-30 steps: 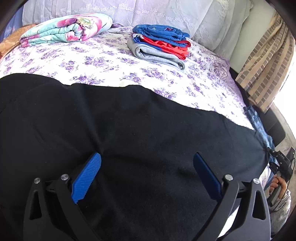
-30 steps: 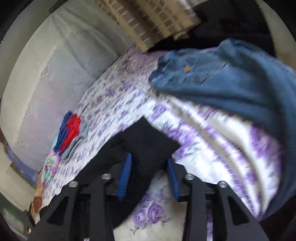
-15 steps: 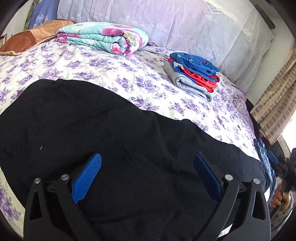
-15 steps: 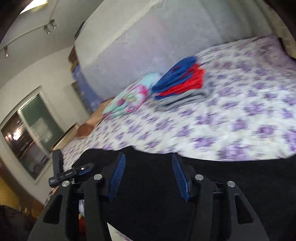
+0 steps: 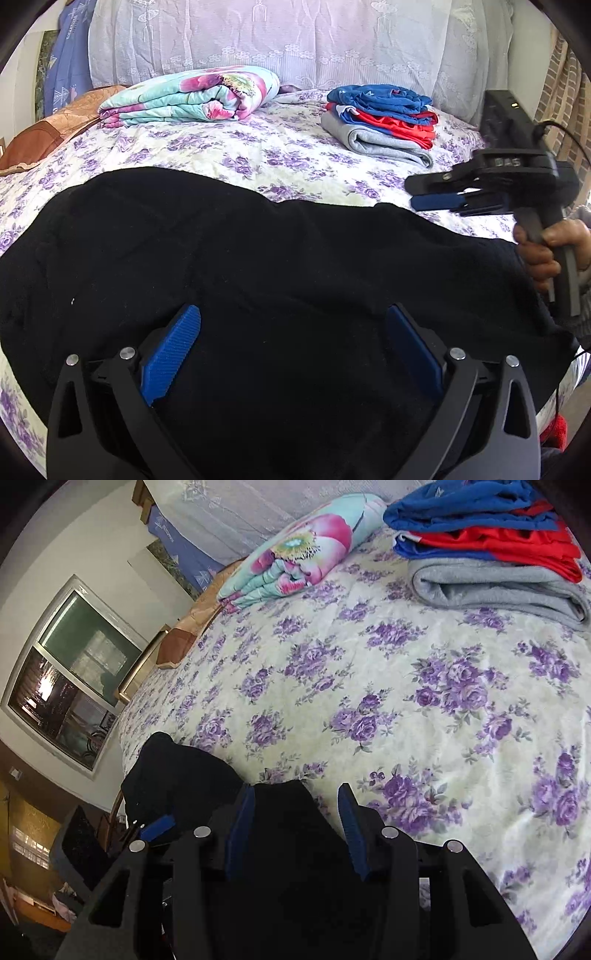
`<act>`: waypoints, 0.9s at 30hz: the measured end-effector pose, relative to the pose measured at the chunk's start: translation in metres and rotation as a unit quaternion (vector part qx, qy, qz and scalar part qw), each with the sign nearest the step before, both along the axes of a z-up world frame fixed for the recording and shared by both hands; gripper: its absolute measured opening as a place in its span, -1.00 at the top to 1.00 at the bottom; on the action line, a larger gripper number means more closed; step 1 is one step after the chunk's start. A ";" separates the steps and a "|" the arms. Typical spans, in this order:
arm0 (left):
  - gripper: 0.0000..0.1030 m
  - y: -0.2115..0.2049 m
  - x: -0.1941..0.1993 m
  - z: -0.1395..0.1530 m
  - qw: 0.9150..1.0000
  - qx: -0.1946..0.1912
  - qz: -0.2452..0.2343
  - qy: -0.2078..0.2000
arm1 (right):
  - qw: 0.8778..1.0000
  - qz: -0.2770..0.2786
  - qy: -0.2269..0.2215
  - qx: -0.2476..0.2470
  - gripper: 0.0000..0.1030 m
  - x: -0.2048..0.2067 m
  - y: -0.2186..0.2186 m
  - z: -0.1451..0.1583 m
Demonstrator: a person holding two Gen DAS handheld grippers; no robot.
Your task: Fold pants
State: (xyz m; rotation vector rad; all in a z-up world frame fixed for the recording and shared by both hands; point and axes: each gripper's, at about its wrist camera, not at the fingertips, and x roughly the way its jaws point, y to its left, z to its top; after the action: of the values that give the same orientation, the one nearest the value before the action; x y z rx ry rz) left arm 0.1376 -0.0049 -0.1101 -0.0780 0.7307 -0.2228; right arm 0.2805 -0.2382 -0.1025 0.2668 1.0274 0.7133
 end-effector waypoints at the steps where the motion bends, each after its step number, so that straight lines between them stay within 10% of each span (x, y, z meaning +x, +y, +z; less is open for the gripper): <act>1: -0.90 0.000 0.000 0.000 1.000 -0.001 -0.001 -0.001 | 1.000 0.006 0.007 0.000 0.08 0.002 0.003 -0.005; 5: -0.90 -0.001 0.001 0.000 1.000 -0.005 -0.007 -0.001 | 0.999 0.039 0.014 0.000 0.15 0.003 0.013 -0.013; 7: -0.91 -0.001 0.002 -0.001 1.000 -0.007 -0.009 0.000 | 0.999 0.053 0.001 -0.006 0.78 -0.001 0.018 -0.013; 9: -0.91 -0.001 0.002 -0.001 1.000 -0.009 -0.010 0.000 | 0.998 0.054 -0.022 -0.013 0.90 -0.006 0.021 -0.010; 17: -0.91 -0.002 0.005 -0.002 1.000 -0.006 -0.008 0.009 | 0.996 0.019 -0.038 -0.085 0.94 0.012 0.020 -0.022; 27: -0.90 0.032 -0.005 0.025 0.998 -0.054 0.021 0.002 | 0.993 0.004 -0.100 -0.055 0.82 -0.021 0.011 0.019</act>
State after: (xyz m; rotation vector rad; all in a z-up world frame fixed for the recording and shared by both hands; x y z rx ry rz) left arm 0.1327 0.0274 -0.0848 -0.1972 0.7200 -0.2219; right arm 0.2597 -0.2271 -0.0831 0.0920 0.8740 0.6742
